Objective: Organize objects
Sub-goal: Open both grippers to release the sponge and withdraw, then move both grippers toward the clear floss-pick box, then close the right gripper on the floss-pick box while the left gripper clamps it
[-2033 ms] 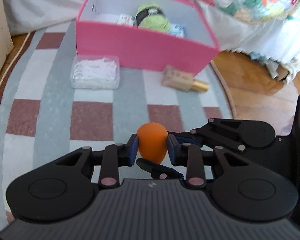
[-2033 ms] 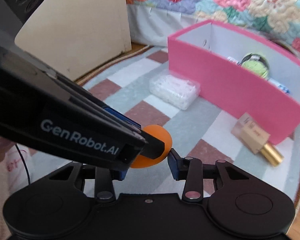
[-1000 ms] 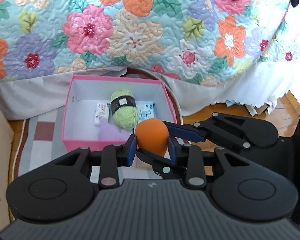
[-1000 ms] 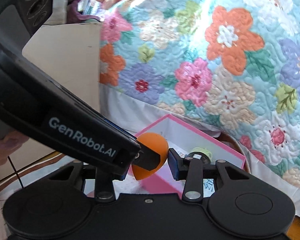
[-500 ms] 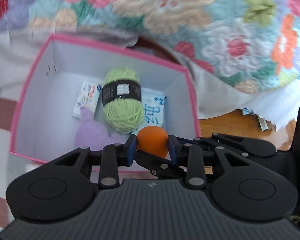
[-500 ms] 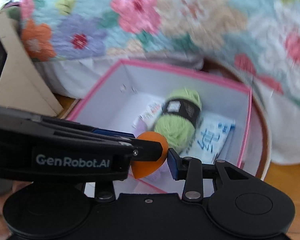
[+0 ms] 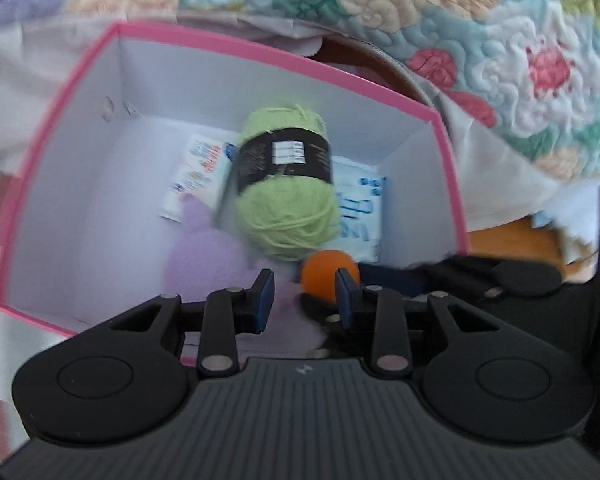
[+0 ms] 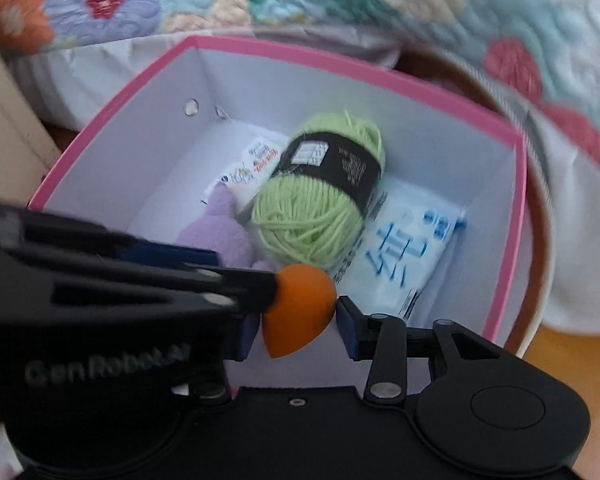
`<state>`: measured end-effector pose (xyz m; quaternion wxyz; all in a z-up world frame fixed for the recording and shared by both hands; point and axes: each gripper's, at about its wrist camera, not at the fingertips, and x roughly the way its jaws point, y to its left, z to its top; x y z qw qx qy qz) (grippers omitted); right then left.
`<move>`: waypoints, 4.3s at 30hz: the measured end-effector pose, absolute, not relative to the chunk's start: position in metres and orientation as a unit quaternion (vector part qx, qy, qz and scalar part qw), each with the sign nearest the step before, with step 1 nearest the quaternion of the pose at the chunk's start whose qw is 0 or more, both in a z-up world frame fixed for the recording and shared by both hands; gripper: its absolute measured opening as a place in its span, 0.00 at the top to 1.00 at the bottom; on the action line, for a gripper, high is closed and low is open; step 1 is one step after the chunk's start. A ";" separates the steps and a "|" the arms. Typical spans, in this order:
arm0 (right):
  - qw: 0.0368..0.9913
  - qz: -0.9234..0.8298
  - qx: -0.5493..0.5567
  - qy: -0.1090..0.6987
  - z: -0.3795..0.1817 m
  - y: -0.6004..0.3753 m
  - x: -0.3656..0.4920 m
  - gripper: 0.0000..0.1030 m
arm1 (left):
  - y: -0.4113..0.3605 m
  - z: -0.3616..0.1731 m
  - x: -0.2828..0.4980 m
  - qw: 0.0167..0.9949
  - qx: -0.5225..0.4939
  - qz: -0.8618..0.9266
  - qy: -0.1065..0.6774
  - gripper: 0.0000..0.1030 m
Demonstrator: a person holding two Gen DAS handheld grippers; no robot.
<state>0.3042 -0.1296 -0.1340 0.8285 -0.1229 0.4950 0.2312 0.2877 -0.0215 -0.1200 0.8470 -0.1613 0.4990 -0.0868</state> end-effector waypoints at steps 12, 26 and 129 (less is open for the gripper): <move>0.846 0.266 -0.062 0.458 -0.052 -0.179 0.246 0.47 | -0.002 -0.027 0.230 0.860 -0.110 -0.097 0.489 0.70; 0.839 0.357 -0.083 0.403 0.035 -0.152 0.124 0.41 | 0.018 0.043 0.135 0.877 -0.060 -0.084 0.470 0.66; 0.853 0.262 -0.143 0.428 -0.183 -0.091 0.129 0.21 | 0.110 -0.179 0.149 0.835 -0.211 -0.081 0.501 0.60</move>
